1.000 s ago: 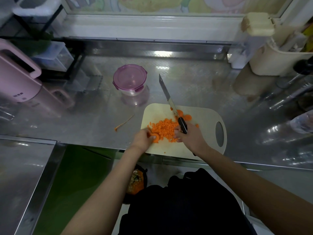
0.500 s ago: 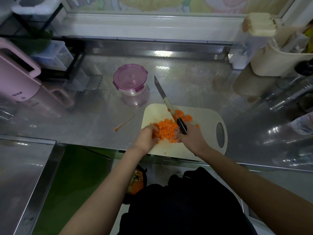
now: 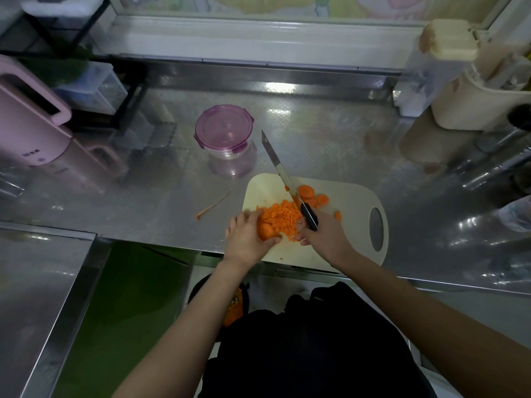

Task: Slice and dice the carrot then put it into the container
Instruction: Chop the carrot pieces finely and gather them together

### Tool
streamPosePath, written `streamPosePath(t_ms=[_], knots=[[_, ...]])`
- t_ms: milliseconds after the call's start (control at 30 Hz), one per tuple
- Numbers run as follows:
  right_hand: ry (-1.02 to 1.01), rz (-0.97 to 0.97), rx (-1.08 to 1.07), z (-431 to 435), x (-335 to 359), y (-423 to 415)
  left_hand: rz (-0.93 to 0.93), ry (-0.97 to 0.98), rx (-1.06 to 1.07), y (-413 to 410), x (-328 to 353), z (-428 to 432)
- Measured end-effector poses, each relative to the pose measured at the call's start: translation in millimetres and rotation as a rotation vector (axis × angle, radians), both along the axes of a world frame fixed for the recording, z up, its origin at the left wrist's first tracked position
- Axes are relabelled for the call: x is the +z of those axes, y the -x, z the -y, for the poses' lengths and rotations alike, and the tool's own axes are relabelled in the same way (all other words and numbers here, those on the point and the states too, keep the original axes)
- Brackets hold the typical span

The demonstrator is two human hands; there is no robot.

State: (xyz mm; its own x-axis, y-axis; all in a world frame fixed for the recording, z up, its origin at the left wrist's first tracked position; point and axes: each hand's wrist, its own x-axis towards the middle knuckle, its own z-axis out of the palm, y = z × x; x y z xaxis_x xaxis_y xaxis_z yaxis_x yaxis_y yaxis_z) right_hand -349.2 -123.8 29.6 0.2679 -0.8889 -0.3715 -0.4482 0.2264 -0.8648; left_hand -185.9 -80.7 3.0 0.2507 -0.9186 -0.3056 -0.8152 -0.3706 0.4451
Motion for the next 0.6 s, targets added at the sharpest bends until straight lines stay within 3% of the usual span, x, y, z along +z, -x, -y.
streamPosePath(t_ms=[333,600], knots=[[-0.027,0.027,-0.004,-3.0,-1.7,0.7,-0.132,-0.023,0.119,11.6,-6.0,3.4],[-0.025,0.011,0.002,-3.0,-4.4,3.8,-0.178,-0.037,0.072,11.5,-5.2,3.5]])
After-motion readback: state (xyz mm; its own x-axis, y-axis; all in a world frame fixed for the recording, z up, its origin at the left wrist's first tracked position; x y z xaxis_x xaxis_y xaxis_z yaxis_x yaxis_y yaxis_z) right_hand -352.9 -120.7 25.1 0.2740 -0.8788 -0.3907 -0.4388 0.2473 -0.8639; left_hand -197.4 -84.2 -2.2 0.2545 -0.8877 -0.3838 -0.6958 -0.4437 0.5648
